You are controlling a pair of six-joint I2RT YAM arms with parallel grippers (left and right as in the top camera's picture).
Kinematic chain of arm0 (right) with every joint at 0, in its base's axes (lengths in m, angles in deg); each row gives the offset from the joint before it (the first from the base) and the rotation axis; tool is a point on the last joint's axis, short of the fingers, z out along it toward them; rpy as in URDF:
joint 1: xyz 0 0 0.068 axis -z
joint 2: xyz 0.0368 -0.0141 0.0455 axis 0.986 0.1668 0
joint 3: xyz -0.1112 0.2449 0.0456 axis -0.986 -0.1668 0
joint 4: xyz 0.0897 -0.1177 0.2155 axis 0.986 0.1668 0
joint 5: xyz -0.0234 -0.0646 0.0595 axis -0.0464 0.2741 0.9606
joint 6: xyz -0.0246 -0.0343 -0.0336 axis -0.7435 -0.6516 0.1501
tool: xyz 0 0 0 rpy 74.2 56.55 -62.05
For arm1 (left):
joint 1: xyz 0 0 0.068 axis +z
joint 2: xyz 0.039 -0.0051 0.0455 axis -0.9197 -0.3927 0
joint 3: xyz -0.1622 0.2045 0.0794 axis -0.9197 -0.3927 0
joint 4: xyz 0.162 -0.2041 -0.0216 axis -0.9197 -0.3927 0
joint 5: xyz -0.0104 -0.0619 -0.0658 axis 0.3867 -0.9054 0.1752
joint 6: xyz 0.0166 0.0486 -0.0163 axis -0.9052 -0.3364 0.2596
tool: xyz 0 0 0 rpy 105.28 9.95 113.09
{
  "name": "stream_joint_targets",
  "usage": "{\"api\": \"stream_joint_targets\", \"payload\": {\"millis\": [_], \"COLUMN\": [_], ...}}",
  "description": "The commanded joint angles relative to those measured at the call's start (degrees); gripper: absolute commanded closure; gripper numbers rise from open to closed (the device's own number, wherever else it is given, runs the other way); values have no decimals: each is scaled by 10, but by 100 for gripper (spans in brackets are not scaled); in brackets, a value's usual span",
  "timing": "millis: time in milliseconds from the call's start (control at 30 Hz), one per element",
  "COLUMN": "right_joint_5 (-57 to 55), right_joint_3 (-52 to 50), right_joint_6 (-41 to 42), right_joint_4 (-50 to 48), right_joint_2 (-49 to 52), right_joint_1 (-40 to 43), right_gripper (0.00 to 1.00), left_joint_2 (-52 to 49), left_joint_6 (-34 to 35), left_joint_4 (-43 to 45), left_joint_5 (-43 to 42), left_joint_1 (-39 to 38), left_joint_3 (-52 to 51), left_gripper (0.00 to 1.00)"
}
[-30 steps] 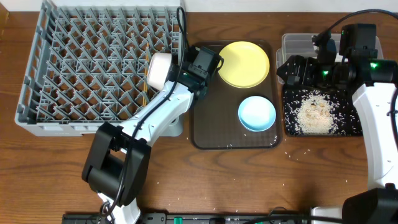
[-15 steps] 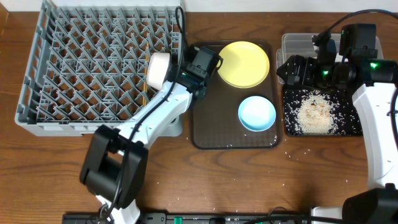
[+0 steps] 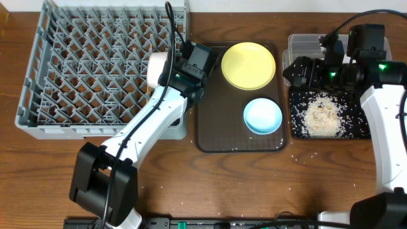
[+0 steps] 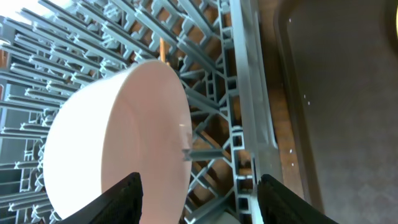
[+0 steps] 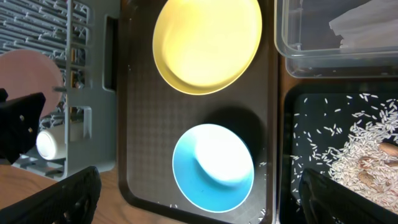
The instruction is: Sort waste into correct bins and load items into the dishwasher
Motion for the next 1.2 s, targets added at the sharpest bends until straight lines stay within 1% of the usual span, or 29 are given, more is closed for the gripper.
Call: {"api": "stream_joint_targets", "payload": {"millis": [0, 200, 367, 700, 833, 933, 1000, 1100, 1167], "right_joint_5": [4, 4, 4, 4, 4, 4, 4, 4, 4], "right_joint_3": [2, 2, 2, 2, 2, 2, 2, 2, 2], "right_joint_6": [-4, -4, -4, -4, -4, -4, -4, -4, -4], "right_joint_4": [-1, -1, -1, -1, -1, -1, -1, -1, -1], "right_joint_2": [-10, -10, -10, -10, -10, -10, -10, -10, -10], "right_joint_1": [-8, -8, -8, -8, -8, -8, -8, -8, -8], "right_gripper": [1, 1, 1, 1, 1, 1, 1, 1, 1], "left_joint_2": [4, 3, 3, 17, 43, 63, 72, 74, 73], "left_joint_6": [-3, -3, 12, 15, 48, 95, 114, 116, 116], "left_joint_4": [-8, -59, -105, -108, -125, -163, -189, -208, -203], "left_joint_5": [-3, -5, -5, -5, -5, -8, -38, -132, -153], "left_joint_1": [5, 5, 5, -1, -6, -6, -6, -6, -6], "left_joint_3": [7, 7, 7, 7, 7, 7, 7, 7, 7], "left_gripper": [39, 39, 39, 39, 39, 39, 39, 39, 39]}}
